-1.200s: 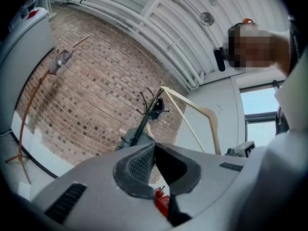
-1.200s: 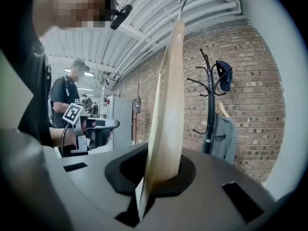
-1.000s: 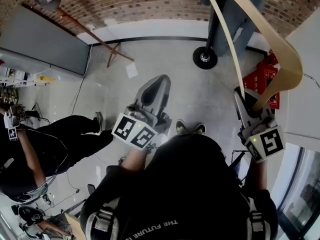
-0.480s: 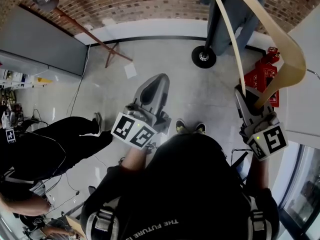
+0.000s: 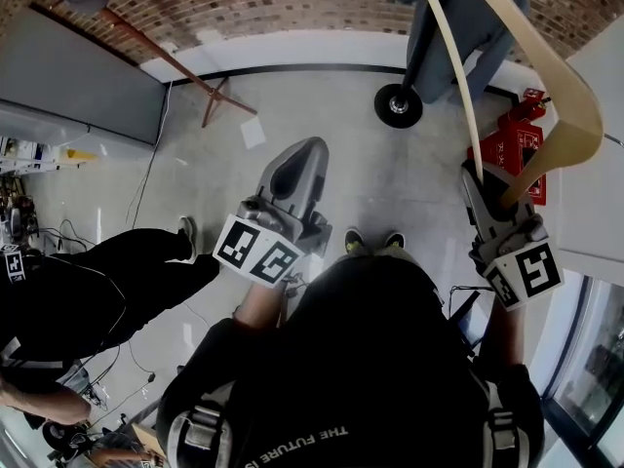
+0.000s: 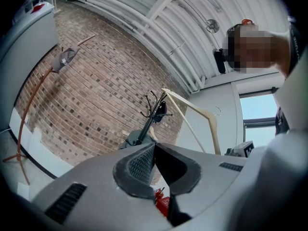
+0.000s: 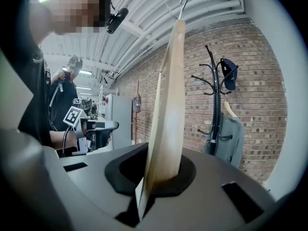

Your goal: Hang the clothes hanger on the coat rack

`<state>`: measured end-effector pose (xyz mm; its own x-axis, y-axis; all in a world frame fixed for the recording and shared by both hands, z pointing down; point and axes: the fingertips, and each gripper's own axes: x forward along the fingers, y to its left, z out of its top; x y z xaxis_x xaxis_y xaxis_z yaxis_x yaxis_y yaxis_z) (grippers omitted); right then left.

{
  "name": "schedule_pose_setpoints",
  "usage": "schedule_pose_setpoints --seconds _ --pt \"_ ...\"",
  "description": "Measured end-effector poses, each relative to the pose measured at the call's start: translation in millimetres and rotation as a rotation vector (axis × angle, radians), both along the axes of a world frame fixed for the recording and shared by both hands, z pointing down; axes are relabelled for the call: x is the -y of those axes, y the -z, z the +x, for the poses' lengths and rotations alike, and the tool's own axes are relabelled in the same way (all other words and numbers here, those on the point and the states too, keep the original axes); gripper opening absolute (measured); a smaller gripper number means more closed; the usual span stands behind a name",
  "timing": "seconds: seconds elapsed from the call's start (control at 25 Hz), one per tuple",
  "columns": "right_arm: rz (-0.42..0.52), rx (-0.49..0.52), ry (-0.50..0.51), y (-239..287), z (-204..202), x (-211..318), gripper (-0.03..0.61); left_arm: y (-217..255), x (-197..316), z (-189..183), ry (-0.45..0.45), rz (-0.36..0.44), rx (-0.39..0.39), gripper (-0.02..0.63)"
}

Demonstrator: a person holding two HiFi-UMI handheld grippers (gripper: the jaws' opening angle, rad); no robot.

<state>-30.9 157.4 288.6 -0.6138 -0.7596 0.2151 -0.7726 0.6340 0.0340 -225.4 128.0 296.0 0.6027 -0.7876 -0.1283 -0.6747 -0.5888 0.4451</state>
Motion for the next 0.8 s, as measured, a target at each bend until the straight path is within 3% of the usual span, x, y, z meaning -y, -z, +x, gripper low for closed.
schedule_pose_setpoints --seconds 0.44,0.8 --pt "0.0 -0.056 -0.02 -13 5 19 0.029 -15 18 -1 -0.009 0.003 -0.016 0.02" --pt "0.007 -0.091 0.025 -26 15 73 0.029 -19 68 7 0.016 0.014 0.001 0.02"
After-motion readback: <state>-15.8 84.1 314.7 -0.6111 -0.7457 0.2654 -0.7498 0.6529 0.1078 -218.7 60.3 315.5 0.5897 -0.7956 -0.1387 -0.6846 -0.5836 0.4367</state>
